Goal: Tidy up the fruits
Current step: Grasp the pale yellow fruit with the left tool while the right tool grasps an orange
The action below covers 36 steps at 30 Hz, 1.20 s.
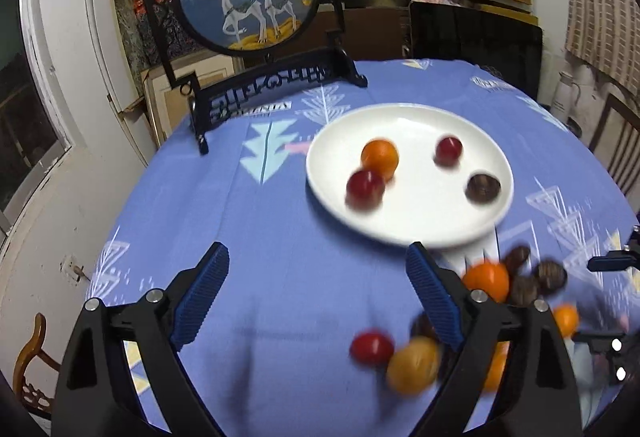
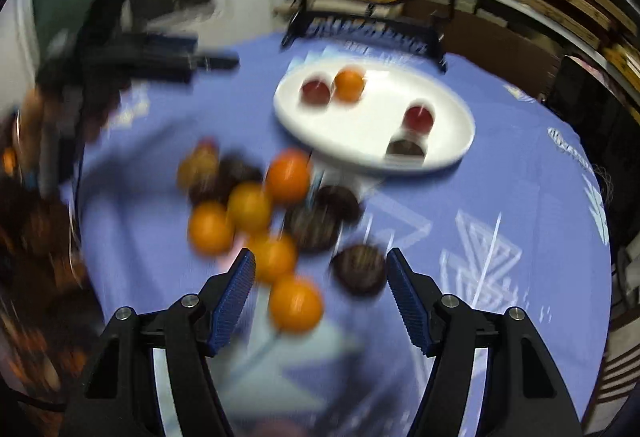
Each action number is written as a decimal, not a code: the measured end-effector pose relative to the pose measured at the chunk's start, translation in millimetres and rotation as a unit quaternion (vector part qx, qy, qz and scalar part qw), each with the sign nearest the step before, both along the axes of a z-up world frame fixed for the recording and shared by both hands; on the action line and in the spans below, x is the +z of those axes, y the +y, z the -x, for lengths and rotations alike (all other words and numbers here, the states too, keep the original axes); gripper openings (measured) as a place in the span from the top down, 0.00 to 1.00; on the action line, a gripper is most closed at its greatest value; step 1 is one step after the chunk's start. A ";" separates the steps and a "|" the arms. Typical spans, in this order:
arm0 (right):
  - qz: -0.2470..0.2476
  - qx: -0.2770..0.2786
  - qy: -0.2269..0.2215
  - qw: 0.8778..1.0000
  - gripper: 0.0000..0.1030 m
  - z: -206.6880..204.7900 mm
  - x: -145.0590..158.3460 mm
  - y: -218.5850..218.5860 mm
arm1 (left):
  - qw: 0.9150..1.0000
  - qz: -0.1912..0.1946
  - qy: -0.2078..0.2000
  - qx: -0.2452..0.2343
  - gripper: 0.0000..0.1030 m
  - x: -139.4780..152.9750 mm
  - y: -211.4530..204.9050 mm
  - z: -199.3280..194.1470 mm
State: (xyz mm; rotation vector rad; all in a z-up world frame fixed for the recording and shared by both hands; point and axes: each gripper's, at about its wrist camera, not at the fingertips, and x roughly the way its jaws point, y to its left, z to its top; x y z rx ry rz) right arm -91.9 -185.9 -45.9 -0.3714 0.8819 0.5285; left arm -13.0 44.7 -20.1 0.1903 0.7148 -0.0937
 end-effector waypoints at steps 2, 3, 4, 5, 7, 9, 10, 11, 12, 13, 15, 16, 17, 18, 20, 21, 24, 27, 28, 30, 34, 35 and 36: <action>-0.001 -0.007 0.015 1.000 0.34 0.0 -11.0 -2.5 | 1.000 -0.001 0.011 -0.016 0.14 -5.9 5.9 15.2; -0.010 -0.016 0.023 1.000 0.34 -2.9 -15.6 -4.6 | 1.000 -0.004 0.015 -0.021 0.14 -8.8 7.4 21.1; -0.018 -0.019 0.031 0.999 0.34 -6.4 -18.7 -4.9 | 0.999 -0.009 0.022 -0.029 0.14 -13.1 7.8 27.6; -0.022 -0.020 0.042 0.999 0.35 -8.3 -23.4 -4.5 | 0.999 -0.011 0.028 -0.038 0.14 -16.8 7.3 33.4; -0.018 -0.011 0.061 0.998 0.60 -10.5 -31.9 -0.6 | 0.997 -0.014 0.042 -0.058 0.14 -25.8 4.6 44.2; -0.010 -0.004 0.052 0.999 0.66 -7.0 -31.6 2.0 | 0.995 -0.021 0.055 -0.081 0.14 -37.3 -1.5 53.6; -0.008 -0.003 0.050 0.999 0.66 -5.4 -31.7 1.9 | 0.994 -0.025 0.058 -0.090 0.14 -42.7 -3.6 58.0; -0.009 -0.004 0.050 0.999 0.66 -4.3 -31.3 0.3 | 0.993 -0.029 0.061 -0.099 0.14 -47.1 -6.3 61.9; -0.009 -0.006 0.050 0.999 0.66 -3.4 -31.2 -0.5 | 0.990 -0.033 0.068 -0.115 0.14 -53.1 -10.7 65.1; -0.010 -0.011 0.050 0.999 0.66 -3.3 -30.9 -3.5 | 0.989 -0.036 0.070 -0.123 0.14 -56.9 -13.4 66.4; -0.014 -0.023 0.050 0.998 0.66 -3.5 -30.5 -10.1 | 0.988 -0.046 0.073 -0.127 0.14 -64.4 -19.7 63.2; -0.016 -0.025 0.051 0.998 0.66 -3.7 -30.4 -12.0 | 0.988 -0.046 0.074 -0.127 0.15 -66.4 -21.9 60.0; -0.019 -0.029 0.053 0.998 0.66 -5.6 -30.0 -12.7 | 0.988 -0.043 0.075 -0.127 0.17 -67.7 -23.6 55.7; -0.021 -0.031 0.053 0.998 0.66 -5.5 -29.8 -13.5 | 0.988 -0.038 0.080 -0.126 0.19 -69.9 -26.0 49.3; -0.024 -0.032 0.055 0.998 0.66 -5.2 -29.8 -14.8 | 0.988 -0.035 0.084 -0.123 0.28 -71.3 -30.7 40.0; -0.025 -0.032 0.057 0.998 0.66 -5.3 -31.4 -14.1 | 0.988 -0.035 0.087 -0.119 0.36 -73.3 -33.7 33.4; -0.028 -0.032 0.057 0.997 0.66 -2.9 -32.6 -15.6 | 0.989 -0.028 0.095 -0.109 0.38 -76.2 -38.8 21.9; -0.031 -0.040 0.056 0.997 0.66 -3.7 -30.9 -16.7 | 0.988 -0.034 0.097 -0.118 0.43 -77.3 -42.6 23.4; -0.031 -0.043 0.054 0.997 0.66 -3.4 -30.2 -18.1 | 0.987 -0.032 0.102 -0.123 0.44 -77.1 -43.0 25.4; -0.034 -0.050 0.052 0.997 0.66 -3.2 -28.9 -22.6 | 0.984 -0.023 0.112 -0.136 0.73 -74.4 -42.0 30.6; -0.045 -0.063 0.048 0.996 0.66 -2.9 -23.9 -31.3 | 0.985 -0.005 0.110 -0.130 0.85 -60.0 -32.7 36.1; -0.046 -0.065 0.047 0.996 0.66 -3.1 -23.2 -32.0 | 0.987 -0.001 0.103 -0.126 0.85 -54.3 -30.4 36.9; -0.048 -0.066 0.045 0.996 0.66 -3.5 -22.4 -32.2 | 0.987 0.004 0.099 -0.126 0.86 -50.0 -29.0 37.6</action>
